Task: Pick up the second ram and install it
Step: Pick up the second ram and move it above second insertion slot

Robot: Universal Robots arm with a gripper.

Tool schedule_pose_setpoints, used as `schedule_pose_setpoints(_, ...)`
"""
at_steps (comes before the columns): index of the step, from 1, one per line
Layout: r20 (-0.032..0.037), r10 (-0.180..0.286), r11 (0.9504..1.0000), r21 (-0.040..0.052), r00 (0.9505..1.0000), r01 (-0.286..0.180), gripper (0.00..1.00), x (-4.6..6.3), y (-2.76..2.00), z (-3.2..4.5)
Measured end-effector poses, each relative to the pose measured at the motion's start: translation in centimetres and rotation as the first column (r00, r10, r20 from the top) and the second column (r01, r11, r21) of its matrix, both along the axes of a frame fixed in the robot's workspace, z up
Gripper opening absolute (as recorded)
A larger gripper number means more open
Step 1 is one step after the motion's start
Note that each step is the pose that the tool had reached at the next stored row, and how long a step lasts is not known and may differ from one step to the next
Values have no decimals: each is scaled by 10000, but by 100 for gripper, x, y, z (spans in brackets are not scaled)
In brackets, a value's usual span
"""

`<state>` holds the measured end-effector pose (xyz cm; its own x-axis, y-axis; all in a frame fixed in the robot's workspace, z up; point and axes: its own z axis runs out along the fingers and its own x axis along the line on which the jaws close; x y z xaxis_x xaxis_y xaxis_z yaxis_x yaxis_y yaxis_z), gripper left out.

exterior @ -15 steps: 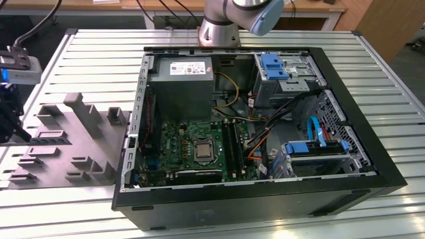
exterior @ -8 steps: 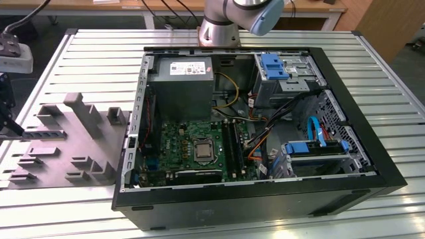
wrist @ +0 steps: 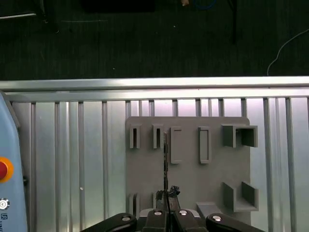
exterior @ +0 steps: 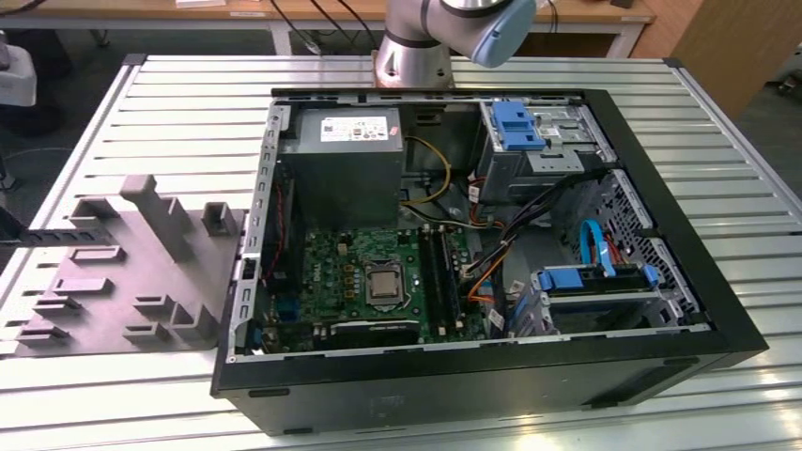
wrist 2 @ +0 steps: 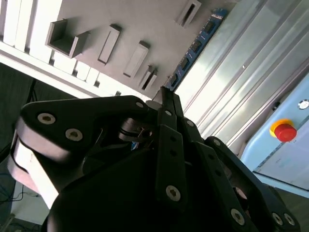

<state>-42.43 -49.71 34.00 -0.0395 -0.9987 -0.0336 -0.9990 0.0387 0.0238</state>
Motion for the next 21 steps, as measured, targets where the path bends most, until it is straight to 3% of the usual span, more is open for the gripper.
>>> schedule_pose_setpoints(21, 0, 0, 10000, 0, 10000, 0, 12, 5, 0, 583)
